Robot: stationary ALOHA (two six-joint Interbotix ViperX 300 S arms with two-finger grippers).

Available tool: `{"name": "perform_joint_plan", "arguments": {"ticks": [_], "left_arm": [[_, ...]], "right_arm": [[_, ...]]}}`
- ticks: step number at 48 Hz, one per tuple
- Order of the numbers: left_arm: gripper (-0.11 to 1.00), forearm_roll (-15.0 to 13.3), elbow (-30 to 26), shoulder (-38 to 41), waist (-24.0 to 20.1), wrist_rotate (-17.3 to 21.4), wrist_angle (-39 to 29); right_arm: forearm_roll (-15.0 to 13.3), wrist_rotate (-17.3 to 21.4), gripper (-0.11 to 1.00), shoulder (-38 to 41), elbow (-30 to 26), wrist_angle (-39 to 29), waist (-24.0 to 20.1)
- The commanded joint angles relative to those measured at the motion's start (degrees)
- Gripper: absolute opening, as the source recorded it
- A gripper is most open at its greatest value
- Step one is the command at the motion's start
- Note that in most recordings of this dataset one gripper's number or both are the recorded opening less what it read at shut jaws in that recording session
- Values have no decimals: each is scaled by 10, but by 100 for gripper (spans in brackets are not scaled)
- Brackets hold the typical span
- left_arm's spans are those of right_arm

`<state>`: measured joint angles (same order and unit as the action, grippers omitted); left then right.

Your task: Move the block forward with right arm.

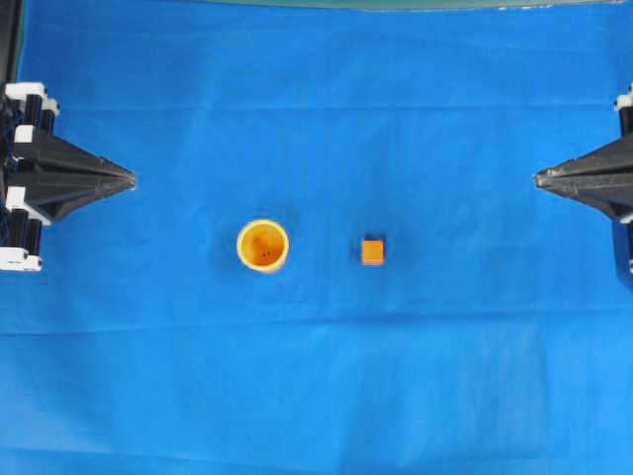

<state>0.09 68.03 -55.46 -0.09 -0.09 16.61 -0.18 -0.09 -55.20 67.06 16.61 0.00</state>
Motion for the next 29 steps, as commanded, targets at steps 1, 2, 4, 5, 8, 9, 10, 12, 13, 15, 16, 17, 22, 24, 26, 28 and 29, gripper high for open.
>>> {"name": "perform_joint_plan", "arguments": {"ticks": [1, 2, 4, 5, 8, 9, 10, 12, 13, 15, 16, 17, 22, 24, 26, 28, 29], "left_arm": [[0, 4, -32, 3, 0, 7, -7], [0, 4, -35, 4, 0, 8, -11], [1, 4, -40, 4, -1, 9, -21], [1, 4, -41, 4, 0, 9, -28], [1, 4, -43, 4, 0, 8, -47], [1, 4, -43, 4, 0, 8, -52], [1, 4, -44, 4, 0, 6, -59], [1, 4, -44, 4, 0, 1, -65], [1, 4, -44, 4, 0, 0, -67], [1, 4, -45, 4, 0, 0, -69], [1, 4, -44, 3, 0, 0, -69], [1, 4, -45, 4, 0, 0, -69], [1, 4, -45, 3, 0, 0, -70], [1, 4, -46, 4, 0, 0, -70], [1, 4, -45, 4, 0, 0, -70], [1, 4, -45, 4, 0, 0, -70], [1, 4, -46, 4, -1, 0, -70]], "right_arm": [[1, 4, 0, 4, -15, -1, -2], [1, 4, 0, 5, -17, -5, -2], [1, 6, 0, 6, -26, -23, -2], [1, 7, 0, 7, -32, -35, -2], [1, 8, 0, 13, -53, -91, -1], [0, 8, 0, 15, -60, -110, -2], [1, 8, 0, 18, -67, -129, -2], [2, 9, 0, 25, -83, -166, -1], [3, 9, 0, 27, -91, -185, -1], [4, 12, 0, 35, -105, -217, -1], [4, 16, 0, 40, -112, -232, -1], [4, 20, 0, 43, -120, -246, -1], [4, 59, 0, 69, -155, -285, 7], [4, 78, 0, 78, -164, -289, 11], [3, 102, 0, 91, -174, -289, 16], [2, 116, 0, 99, -181, -291, 18], [2, 122, 0, 105, -185, -291, 18]]}}
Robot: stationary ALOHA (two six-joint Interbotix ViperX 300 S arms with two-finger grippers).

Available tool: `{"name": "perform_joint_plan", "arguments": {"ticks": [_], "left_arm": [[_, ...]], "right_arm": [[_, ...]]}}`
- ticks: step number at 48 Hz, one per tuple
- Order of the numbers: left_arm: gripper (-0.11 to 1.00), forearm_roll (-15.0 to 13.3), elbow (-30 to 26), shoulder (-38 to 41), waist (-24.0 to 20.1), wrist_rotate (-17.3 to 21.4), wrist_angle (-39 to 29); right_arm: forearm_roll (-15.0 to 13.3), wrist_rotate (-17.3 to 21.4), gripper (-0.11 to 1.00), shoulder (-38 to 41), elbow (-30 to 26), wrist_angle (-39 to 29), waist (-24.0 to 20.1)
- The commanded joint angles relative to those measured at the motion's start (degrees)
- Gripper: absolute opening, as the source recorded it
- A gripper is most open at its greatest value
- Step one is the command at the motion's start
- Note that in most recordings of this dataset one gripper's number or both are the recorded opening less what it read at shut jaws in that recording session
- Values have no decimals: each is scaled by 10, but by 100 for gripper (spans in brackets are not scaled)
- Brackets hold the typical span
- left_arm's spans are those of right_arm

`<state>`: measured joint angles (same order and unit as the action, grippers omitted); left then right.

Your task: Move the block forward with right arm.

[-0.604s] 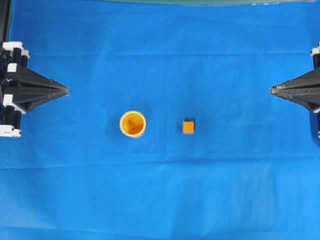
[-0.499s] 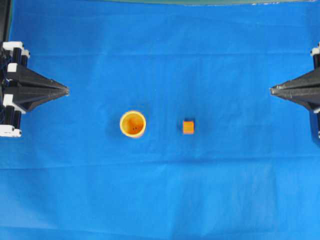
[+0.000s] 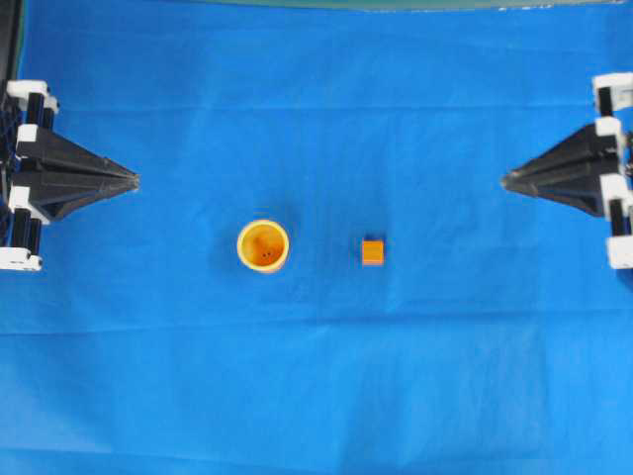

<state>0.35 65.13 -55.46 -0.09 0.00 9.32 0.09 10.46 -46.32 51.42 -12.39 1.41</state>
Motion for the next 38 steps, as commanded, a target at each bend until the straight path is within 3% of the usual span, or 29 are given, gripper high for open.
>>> {"name": "perform_joint_plan", "arguments": {"ticks": [1, 17, 27, 38], "left_arm": [[1, 2, -17, 4, 0, -2, 4], [1, 2, -18, 4, 0, -1, 3], [1, 1, -19, 4, 0, -2, 3], [1, 1, -22, 4, 0, -3, 1]], "right_arm": [[-1, 23, 0, 20, -31, -2, 4], [-2, 58, 0, 118, -88, -73, 5], [-2, 54, 0, 190, -130, -126, 5], [-2, 47, 0, 237, -159, -134, 5]]}}
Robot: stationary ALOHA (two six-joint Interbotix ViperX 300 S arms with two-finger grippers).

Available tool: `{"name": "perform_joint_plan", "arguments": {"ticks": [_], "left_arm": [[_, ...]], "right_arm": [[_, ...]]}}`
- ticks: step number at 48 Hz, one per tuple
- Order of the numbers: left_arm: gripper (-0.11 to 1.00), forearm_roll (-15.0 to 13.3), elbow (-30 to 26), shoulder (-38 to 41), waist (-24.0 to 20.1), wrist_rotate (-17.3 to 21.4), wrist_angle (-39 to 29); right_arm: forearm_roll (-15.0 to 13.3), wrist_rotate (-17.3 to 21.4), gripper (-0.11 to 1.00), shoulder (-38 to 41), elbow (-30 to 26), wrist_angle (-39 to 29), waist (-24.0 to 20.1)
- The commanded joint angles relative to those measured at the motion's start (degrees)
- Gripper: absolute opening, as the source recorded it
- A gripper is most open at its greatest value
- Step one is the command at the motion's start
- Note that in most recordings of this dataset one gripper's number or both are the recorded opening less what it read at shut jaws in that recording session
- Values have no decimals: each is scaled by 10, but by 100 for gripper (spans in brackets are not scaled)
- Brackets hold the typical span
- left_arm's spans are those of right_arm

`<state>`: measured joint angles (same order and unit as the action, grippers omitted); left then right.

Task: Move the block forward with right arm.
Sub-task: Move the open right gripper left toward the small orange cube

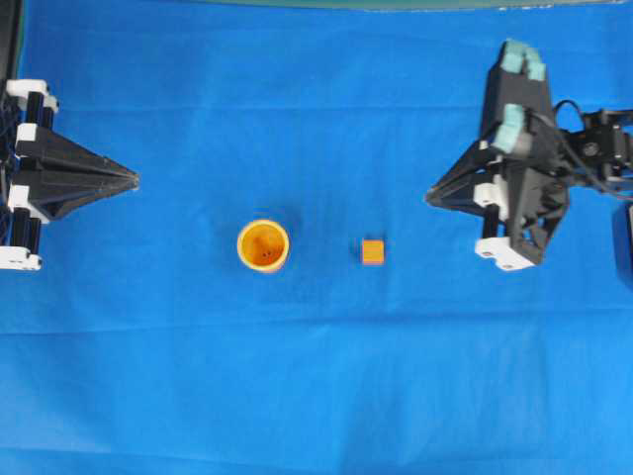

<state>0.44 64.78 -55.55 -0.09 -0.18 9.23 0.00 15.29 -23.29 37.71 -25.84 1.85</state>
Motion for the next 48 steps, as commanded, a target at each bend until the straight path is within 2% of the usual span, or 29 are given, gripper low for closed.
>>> {"name": "perform_joint_plan", "arguments": {"ticks": [1, 22, 27, 32, 36, 41, 48], "left_arm": [[1, 0, -19, 4, 0, -1, 2], [1, 0, -21, 4, 0, -1, 1], [1, 0, -21, 4, 0, -1, 1], [1, 1, -20, 4, -1, -1, 1], [1, 0, -20, 4, 0, -1, 1], [1, 1, -20, 4, 0, -1, 1], [1, 1, -20, 4, 0, -1, 1]], "right_arm": [[-1, -3, 0, 10, -25, 2, 1], [-5, -26, 1, 73, -69, -18, 1], [-5, -27, 12, 89, -74, -18, 0], [-5, -27, 32, 108, -77, -18, -3], [-5, -27, 43, 125, -77, -17, -6], [-5, -27, 52, 151, -77, -16, -9], [-5, -28, 55, 186, -80, -14, -12]]}}
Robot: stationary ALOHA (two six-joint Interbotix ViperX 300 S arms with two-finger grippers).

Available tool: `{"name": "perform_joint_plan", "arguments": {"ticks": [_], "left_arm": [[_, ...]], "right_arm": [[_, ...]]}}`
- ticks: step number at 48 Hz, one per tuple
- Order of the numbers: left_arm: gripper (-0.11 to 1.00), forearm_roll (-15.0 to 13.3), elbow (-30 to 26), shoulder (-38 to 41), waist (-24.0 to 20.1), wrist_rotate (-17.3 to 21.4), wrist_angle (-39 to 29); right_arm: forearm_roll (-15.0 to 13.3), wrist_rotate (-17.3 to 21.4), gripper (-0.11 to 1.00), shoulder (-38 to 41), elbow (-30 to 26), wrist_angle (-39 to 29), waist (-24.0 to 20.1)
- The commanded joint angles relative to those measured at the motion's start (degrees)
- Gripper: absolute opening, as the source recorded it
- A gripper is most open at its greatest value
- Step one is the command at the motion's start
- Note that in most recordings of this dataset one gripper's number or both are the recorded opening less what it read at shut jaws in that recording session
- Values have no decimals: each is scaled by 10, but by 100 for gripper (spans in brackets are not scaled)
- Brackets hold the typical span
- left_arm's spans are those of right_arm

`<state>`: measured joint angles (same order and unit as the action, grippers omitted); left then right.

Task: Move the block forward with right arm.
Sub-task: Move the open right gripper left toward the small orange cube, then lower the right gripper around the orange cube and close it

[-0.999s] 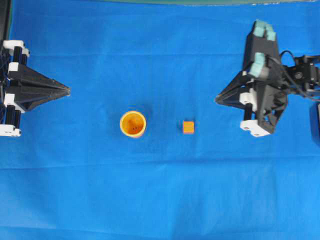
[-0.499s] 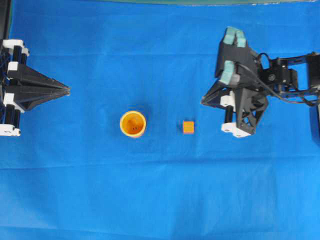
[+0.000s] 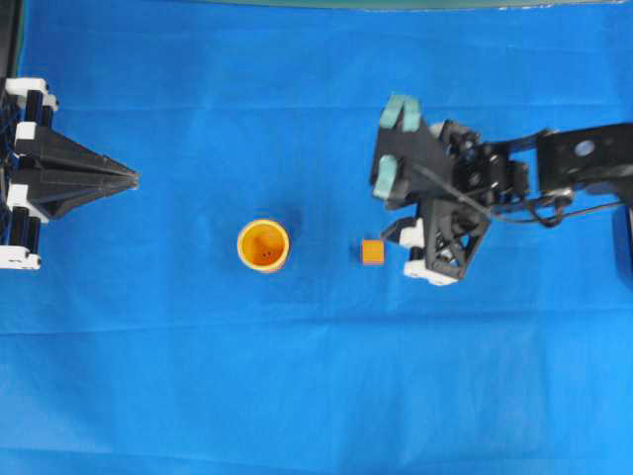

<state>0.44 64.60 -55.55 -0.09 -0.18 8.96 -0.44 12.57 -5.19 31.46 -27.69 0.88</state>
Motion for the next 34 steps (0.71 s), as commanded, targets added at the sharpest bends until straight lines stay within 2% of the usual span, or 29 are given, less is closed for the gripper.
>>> {"name": "perform_joint_plan", "arguments": {"ticks": [1, 17, 34], "left_arm": [[1, 0, -18, 4, 0, -1, 4], [1, 1, -19, 4, -1, 0, 4], [1, 1, -19, 4, 0, 0, 4]], "right_arm": [[-1, -2, 55, 12, -18, 4, -3], [-1, -38, 55, 78, -41, 8, -11], [1, -40, 55, 118, -45, 19, -34]]}}
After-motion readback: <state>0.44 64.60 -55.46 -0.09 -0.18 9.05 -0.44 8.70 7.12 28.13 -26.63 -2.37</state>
